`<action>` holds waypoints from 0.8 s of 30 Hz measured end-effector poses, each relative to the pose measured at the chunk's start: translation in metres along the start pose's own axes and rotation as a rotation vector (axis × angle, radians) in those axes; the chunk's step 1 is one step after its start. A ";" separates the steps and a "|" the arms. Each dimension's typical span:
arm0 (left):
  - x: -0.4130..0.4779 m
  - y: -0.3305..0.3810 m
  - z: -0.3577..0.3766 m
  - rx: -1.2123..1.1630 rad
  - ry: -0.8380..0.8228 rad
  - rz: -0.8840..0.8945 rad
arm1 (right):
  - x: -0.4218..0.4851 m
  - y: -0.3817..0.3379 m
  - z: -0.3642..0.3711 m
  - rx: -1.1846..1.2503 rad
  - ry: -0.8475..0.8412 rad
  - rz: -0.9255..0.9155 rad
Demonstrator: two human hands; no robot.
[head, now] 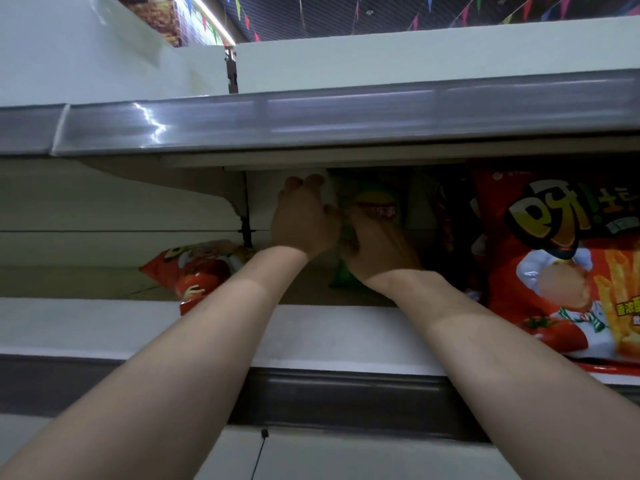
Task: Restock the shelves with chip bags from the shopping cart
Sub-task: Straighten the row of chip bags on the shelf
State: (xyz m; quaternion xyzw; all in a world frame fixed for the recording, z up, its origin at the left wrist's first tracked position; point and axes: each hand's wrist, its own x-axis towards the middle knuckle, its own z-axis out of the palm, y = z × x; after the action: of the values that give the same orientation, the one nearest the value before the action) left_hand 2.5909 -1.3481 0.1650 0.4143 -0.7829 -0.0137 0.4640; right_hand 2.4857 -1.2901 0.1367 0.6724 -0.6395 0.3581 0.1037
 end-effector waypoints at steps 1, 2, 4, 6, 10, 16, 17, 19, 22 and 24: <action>-0.001 -0.009 -0.009 0.046 -0.011 -0.019 | -0.002 -0.008 0.003 0.033 -0.050 -0.005; -0.002 -0.019 -0.018 0.075 -0.016 -0.046 | -0.003 -0.017 0.006 0.072 -0.102 -0.002; -0.006 -0.041 -0.038 0.099 -0.018 -0.139 | -0.003 -0.036 0.011 0.176 -0.208 0.022; -0.015 -0.063 -0.059 0.109 0.008 -0.274 | 0.002 -0.054 0.013 0.309 -0.300 0.104; -0.047 -0.101 -0.094 0.271 -0.071 -0.630 | 0.008 -0.071 0.032 0.341 -0.397 0.295; -0.073 -0.097 -0.102 -0.099 -0.180 -0.676 | 0.008 -0.058 0.021 0.479 -0.784 0.453; -0.075 -0.092 -0.101 -0.231 -0.148 -0.667 | 0.007 -0.057 0.016 0.464 -0.803 0.451; -0.077 -0.088 -0.098 -0.426 -0.134 -0.661 | 0.005 -0.051 0.013 0.501 -0.779 0.444; -0.075 -0.084 -0.093 -0.672 -0.152 -0.683 | 0.000 -0.045 0.017 0.643 -0.678 0.481; -0.076 -0.080 -0.091 -0.888 -0.136 -0.731 | -0.003 -0.047 0.018 0.609 -0.656 0.501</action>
State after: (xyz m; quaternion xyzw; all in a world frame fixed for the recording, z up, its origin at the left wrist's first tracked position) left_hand 2.7260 -1.3173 0.1304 0.4217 -0.5361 -0.5269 0.5071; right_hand 2.5358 -1.2909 0.1368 0.5752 -0.6466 0.3120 -0.3921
